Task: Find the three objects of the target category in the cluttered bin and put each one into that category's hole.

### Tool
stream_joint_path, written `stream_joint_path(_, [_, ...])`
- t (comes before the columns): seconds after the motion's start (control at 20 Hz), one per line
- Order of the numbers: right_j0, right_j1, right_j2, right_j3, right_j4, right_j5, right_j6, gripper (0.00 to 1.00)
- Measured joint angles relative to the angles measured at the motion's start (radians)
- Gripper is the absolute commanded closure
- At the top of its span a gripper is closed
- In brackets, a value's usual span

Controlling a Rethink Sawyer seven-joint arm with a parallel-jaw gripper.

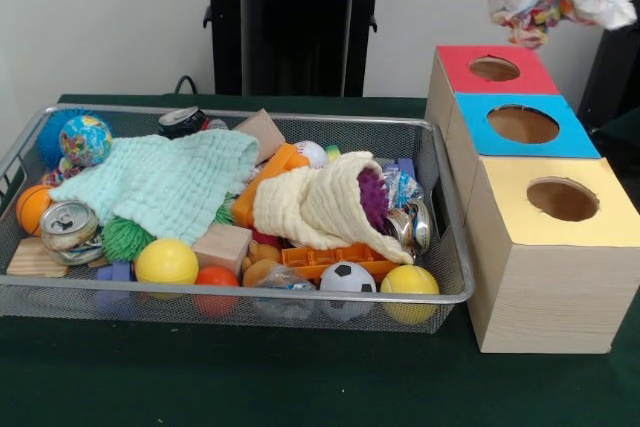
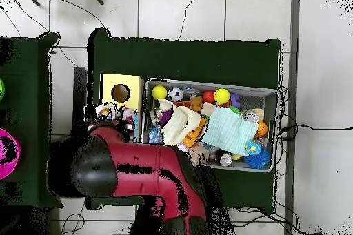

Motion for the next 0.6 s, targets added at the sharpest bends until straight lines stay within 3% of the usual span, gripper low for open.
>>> stream_joint_path(0.25, [0.0,0.063,0.011,-0.044,0.0,-0.08,0.0,1.0])
stream_joint_path(0.6, [0.001,0.155,0.02,-0.074,-0.002,-0.273,0.0,1.0])
